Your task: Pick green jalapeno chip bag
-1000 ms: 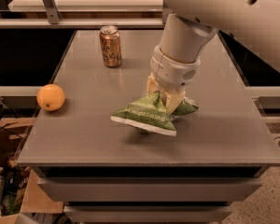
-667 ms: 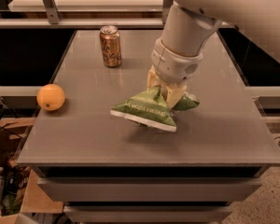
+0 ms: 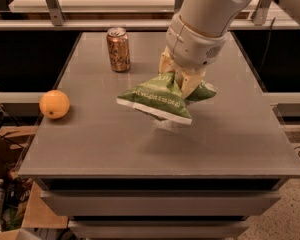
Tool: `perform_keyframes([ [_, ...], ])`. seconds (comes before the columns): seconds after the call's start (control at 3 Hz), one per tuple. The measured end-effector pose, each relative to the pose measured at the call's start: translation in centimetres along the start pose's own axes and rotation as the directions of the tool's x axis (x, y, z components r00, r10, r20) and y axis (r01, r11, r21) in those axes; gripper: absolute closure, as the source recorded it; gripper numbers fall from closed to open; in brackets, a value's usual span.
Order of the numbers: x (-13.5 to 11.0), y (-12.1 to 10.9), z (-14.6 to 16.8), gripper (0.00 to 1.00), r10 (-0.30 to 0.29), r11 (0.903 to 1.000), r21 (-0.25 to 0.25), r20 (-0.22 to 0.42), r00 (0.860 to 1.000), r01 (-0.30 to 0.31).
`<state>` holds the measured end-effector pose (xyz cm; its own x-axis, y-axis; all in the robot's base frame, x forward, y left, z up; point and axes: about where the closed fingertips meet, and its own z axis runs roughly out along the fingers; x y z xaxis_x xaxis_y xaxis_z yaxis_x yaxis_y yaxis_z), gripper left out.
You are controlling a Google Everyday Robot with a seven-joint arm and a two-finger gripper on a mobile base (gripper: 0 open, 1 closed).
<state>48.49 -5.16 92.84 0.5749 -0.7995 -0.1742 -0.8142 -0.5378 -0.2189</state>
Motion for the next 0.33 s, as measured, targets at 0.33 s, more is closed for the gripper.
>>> perform_keyframes([
  [0.33, -0.18, -0.11, -0.24, 1.0, -0.002, 1.0, 0.003, -0.004, 1.0, 0.002],
])
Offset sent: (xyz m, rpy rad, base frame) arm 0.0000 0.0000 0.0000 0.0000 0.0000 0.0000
